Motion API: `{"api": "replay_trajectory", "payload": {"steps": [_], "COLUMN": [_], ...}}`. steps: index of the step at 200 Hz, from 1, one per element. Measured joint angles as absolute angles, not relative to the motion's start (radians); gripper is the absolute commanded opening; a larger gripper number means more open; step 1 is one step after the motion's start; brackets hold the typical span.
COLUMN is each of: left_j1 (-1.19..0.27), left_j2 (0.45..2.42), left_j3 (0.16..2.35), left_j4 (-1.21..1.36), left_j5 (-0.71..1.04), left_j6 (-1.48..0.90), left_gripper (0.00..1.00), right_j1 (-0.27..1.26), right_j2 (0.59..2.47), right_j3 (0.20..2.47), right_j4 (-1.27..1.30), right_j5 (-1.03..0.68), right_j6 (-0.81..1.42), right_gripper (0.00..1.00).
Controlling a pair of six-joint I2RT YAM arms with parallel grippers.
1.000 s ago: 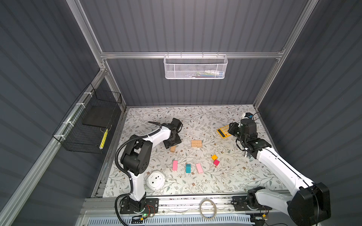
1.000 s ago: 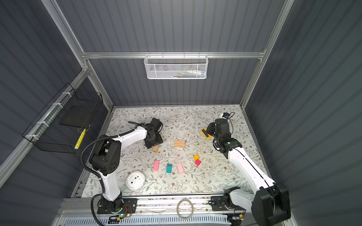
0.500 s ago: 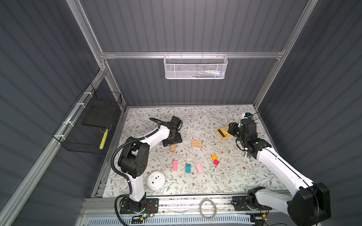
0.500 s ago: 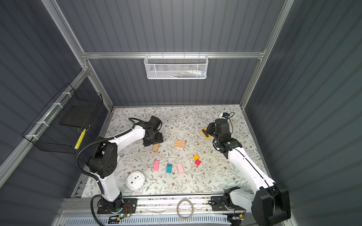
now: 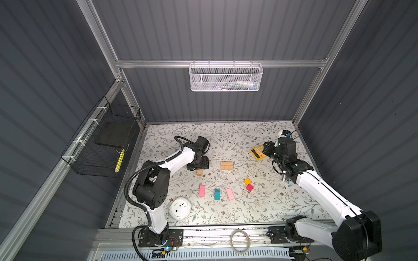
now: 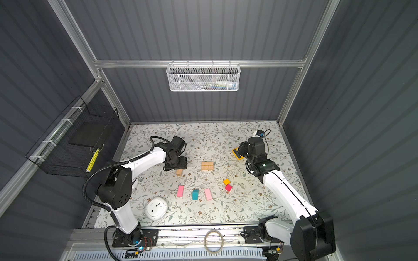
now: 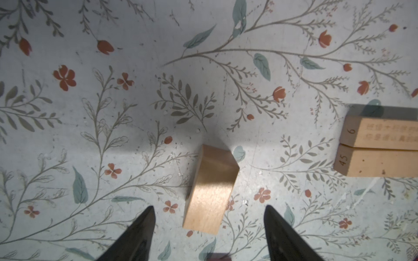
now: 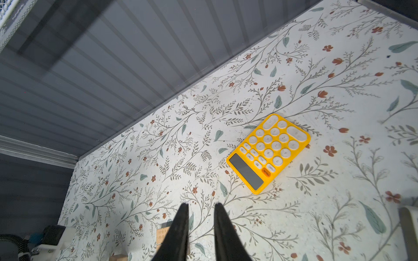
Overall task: Build the wood block tower
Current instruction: 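Close the left gripper on the plain block and lift it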
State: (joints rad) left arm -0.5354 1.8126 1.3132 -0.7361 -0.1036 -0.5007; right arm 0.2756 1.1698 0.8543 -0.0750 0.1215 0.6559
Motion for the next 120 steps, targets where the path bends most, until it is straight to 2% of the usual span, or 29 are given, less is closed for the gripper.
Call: {"api": "replay_trajectory", "payload": {"steps": [20,92,120], "left_j1": [-0.535,-0.536,-0.537], "left_j2": [1.815,1.875,1.877], "left_j3": [1.311,1.279,1.276], "left_j4": [-0.724,-0.685,-0.679], "left_j5": [-0.102,-0.082,-0.077], "left_j6": [-0.489,-0.477,-0.463], "left_gripper": [0.68,0.6,0.46], "right_j1": [0.276,0.276,0.276], "right_j2": [1.17,1.171,1.171], "right_j3": [0.854,0.854,0.854], "right_j4": [-0.075,-0.075,-0.075], "right_j5": [0.119,0.118,0.115], "right_j6": [0.658,0.66,0.664], "right_gripper": [0.24,0.24,0.24]}}
